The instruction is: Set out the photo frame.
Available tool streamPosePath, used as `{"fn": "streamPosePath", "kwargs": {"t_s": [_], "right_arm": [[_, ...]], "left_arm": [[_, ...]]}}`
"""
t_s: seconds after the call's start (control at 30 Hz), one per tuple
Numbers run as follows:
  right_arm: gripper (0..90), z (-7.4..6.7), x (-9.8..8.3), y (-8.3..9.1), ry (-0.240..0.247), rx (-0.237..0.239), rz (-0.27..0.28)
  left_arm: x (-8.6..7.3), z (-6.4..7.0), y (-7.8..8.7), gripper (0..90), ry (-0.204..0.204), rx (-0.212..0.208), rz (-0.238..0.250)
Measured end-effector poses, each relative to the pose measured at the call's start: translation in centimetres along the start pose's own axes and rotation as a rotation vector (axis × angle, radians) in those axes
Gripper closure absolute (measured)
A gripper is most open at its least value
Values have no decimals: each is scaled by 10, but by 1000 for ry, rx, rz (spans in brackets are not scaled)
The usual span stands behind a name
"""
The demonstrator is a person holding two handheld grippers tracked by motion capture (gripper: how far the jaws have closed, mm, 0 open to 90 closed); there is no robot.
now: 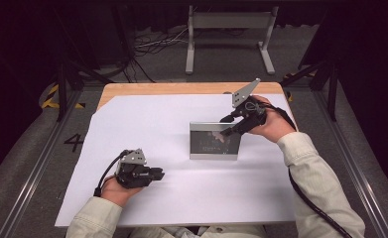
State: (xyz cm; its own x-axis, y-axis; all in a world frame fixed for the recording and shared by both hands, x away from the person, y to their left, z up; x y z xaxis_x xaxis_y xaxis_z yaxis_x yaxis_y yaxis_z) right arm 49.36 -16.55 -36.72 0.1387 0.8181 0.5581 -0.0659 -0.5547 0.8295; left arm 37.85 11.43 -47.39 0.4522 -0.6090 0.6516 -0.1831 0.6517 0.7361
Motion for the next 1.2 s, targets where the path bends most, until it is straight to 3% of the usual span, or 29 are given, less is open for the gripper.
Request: {"fn": "streamPosePath", "kwargs": {"t_s": [0.27,0.53,0.77,0.93,1.2], "right_arm": [[360,-3,-8,20,-44,-54,61],[316,-8,-16,40,-60,-109,97],[267,-17,-25,58,-108,-160,141],[259,-22,-31,69,-128,-166,162],[186,-23,-45,82,-179,-184,153]], "left_arm": [[3,-2,0,737,4,3,9],[8,-5,0,697,0,15,25],[9,-10,5,683,13,20,49],[9,-13,8,684,19,23,59],[10,-15,9,685,21,28,68]]}}
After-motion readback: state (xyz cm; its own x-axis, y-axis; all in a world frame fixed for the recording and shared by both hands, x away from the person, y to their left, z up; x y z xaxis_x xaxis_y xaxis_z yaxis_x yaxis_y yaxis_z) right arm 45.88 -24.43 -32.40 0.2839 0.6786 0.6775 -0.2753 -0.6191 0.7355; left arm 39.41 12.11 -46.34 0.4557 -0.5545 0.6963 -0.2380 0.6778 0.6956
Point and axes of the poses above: each handheld gripper's, and its own axes: y roughly backward along the jaws, x roughly out of its top, z roughly to its right, the point moved 7 cm from there along -y, roughly forward along the jaws, and after that the axes turned 7 degrees about -z, right-handed, at the moved point
